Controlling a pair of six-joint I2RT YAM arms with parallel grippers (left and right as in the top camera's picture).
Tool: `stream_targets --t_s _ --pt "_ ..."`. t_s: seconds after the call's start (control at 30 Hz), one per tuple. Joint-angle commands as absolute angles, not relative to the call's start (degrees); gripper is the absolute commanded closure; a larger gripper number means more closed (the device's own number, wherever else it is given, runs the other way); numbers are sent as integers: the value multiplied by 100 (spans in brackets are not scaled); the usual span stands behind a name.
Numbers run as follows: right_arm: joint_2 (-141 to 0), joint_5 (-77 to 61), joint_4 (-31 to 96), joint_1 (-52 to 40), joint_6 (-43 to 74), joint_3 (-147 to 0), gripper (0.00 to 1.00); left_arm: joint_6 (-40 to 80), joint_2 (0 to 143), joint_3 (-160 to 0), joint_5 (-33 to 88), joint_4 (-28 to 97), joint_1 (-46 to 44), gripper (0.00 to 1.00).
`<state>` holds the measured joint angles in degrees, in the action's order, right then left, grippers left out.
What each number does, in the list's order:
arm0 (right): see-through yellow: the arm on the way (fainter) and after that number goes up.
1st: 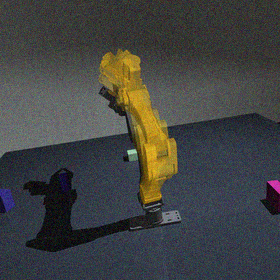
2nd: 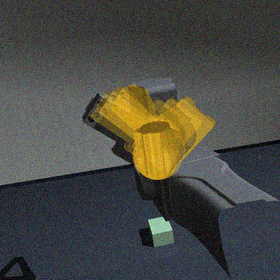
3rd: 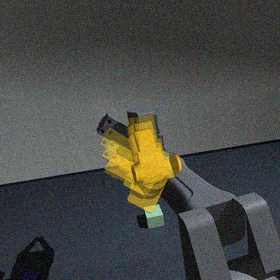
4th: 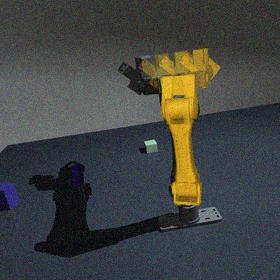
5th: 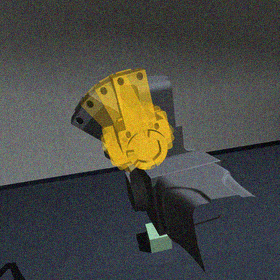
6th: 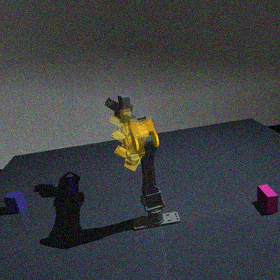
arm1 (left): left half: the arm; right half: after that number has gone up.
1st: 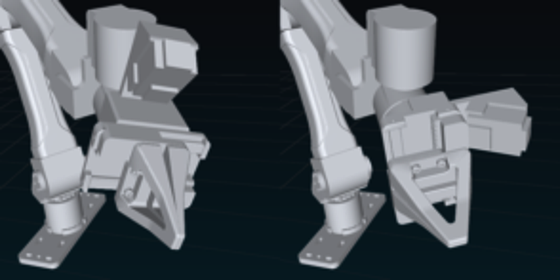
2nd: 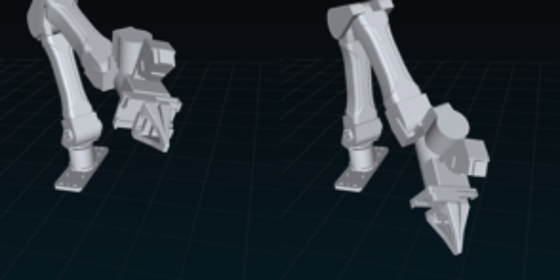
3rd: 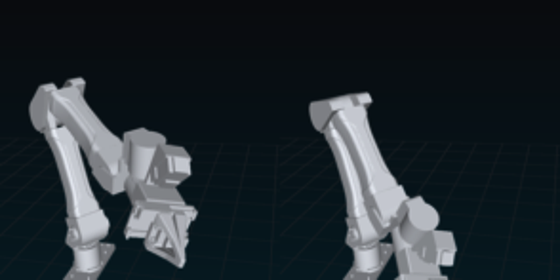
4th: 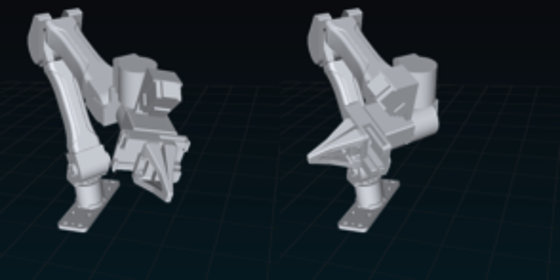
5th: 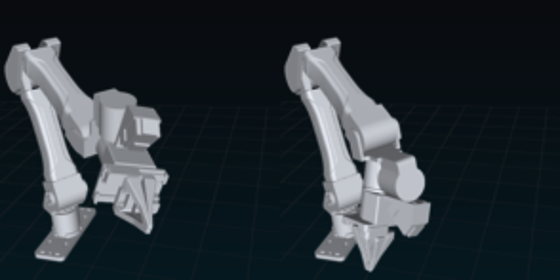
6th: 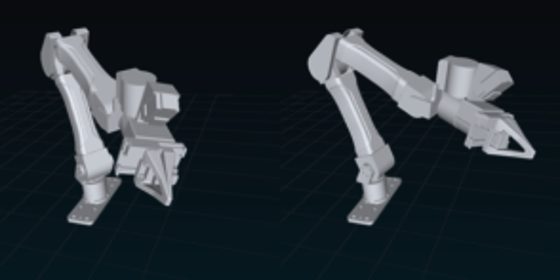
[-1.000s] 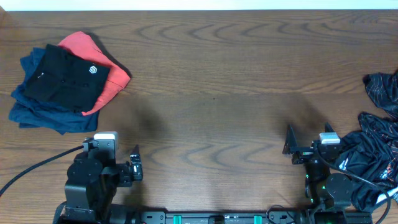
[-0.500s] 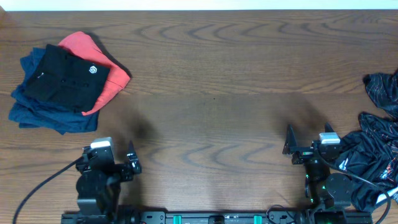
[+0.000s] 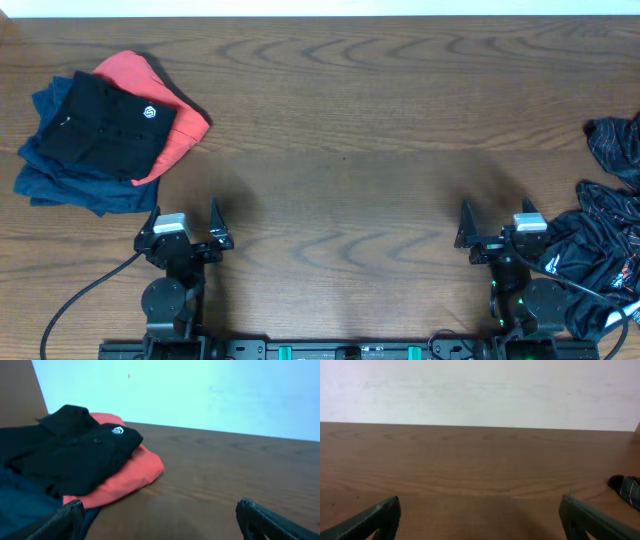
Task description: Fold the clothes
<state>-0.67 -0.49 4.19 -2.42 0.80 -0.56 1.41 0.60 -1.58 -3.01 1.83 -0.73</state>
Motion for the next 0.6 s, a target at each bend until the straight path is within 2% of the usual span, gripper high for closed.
stream_targets --t_s 0.0,0.57 --pt "-27 -89 419 -189 14 -30 1 93 10 -23 -237 410 -38 2" --pt "-27 -89 421 -189 14 -30 1 91 23 -23 -3 403 -38 2"
